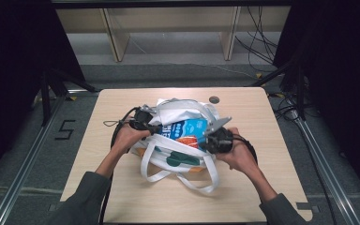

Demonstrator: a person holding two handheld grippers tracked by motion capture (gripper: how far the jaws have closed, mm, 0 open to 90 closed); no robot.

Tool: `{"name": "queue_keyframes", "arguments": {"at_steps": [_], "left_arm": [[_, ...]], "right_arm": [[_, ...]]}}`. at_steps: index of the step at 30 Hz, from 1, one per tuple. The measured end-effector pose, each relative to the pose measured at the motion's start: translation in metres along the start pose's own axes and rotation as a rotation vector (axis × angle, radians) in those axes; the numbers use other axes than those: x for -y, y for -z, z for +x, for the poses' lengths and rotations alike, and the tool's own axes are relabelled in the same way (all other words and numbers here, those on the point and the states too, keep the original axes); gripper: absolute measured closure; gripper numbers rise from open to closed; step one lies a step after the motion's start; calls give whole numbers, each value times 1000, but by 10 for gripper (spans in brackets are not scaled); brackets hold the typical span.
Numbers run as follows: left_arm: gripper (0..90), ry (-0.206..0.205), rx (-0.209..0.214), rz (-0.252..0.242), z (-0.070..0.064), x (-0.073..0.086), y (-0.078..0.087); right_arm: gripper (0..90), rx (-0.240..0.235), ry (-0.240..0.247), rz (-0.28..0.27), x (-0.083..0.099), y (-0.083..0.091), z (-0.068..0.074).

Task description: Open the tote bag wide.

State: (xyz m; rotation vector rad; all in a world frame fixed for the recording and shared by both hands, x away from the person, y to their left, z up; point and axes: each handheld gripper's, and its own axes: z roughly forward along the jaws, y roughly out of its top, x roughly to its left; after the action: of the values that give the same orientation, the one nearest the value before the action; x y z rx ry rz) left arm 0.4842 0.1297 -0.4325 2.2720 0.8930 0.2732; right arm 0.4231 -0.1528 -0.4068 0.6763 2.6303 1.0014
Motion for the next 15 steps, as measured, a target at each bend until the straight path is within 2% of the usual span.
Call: {"name": "queue_keyframes", "arguments": {"at_steps": [1, 2, 4, 5, 8, 9, 10, 11, 12, 13, 14, 15], "left_arm": [[880, -26, 6, 22, -5, 2, 0], [883, -48, 7, 39, -9, 5, -1], [893, -67, 22, 76, -12, 13, 3], [894, -60, 36, 78, -12, 16, 5], [894, -95, 64, 111, -15, 30, 12], [894, -103, 70, 120, -18, 35, 12], [894, -121, 67, 130, -20, 39, 13], [894, -124, 92, 119, -24, 44, 13], [895, -147, 113, 121, -29, 49, 13], [895, -155, 116, 122, -32, 52, 13], [895, -156, 114, 120, -37, 56, 13], [896, -177, 108, 121, -39, 58, 11]], "right_arm": [[900, 15, 0, -35, -9, -2, -5], [900, 43, -3, -43, -19, -6, -10], [900, 64, 20, -28, -36, -24, -22], [900, 77, 15, -19, -46, -39, -30], [900, 94, 3, 16, -61, -72, -47], [900, 116, -27, 44, -65, -83, -50], [900, 130, -18, 73, -69, -94, -54], [900, 129, -16, 94, -72, -102, -59], [900, 142, -20, 103, -74, -109, -63], [900, 177, -28, 125, -76, -116, -68], [900, 194, -40, 133, -77, -120, -70], [900, 203, -67, 152, -77, -125, -72]]}}
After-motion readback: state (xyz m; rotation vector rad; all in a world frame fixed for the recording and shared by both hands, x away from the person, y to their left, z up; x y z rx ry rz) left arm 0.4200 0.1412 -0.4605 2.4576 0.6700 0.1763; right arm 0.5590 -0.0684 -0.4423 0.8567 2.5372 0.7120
